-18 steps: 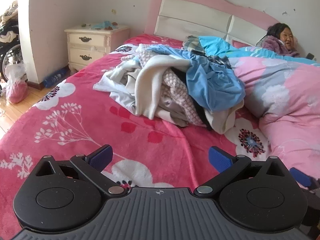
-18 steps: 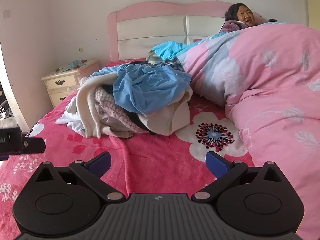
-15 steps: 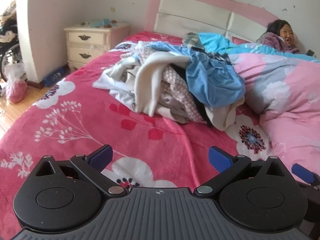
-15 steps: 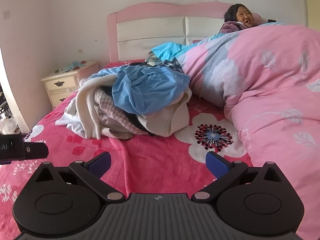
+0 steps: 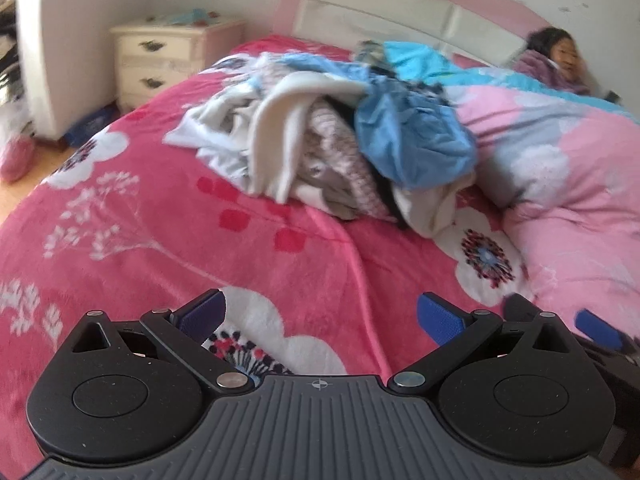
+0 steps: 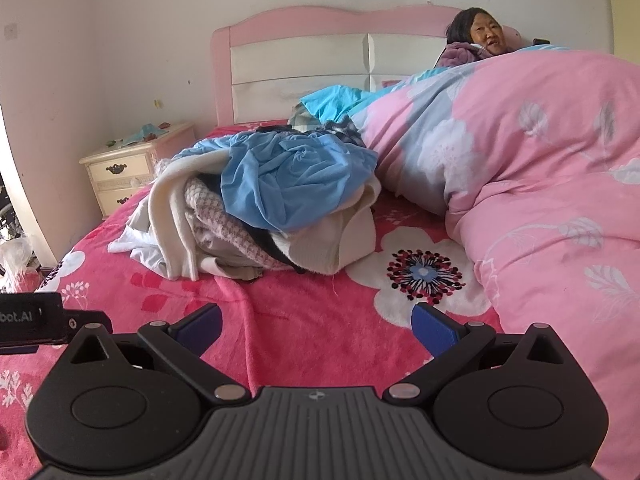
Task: Fold clothes
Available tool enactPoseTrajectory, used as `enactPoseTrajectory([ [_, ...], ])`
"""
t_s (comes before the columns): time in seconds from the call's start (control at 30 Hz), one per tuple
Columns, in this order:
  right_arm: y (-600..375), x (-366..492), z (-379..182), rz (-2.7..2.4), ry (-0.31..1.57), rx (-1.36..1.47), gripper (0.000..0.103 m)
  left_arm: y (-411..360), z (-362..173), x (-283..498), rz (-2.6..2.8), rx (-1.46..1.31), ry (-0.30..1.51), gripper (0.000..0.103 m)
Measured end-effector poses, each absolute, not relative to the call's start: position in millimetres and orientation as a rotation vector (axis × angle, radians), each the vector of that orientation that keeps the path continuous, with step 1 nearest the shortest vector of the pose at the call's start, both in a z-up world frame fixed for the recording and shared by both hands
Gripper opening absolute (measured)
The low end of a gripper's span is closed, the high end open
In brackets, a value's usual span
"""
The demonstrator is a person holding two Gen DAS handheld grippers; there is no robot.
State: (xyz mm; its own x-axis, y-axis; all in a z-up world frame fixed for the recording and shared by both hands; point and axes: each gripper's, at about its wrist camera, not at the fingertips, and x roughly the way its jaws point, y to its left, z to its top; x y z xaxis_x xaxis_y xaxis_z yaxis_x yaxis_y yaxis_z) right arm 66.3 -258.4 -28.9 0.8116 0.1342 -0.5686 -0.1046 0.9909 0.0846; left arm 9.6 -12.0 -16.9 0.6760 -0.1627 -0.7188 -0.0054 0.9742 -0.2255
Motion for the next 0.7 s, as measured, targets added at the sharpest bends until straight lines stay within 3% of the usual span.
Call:
enactPoseTrajectory([
  [0.7, -262.1, 69.9, -32.0, 0.119, 0.624, 0.055, 0.103, -19.6, -23.7, 10.1, -0.096, -0.138, 0.840, 0.103],
])
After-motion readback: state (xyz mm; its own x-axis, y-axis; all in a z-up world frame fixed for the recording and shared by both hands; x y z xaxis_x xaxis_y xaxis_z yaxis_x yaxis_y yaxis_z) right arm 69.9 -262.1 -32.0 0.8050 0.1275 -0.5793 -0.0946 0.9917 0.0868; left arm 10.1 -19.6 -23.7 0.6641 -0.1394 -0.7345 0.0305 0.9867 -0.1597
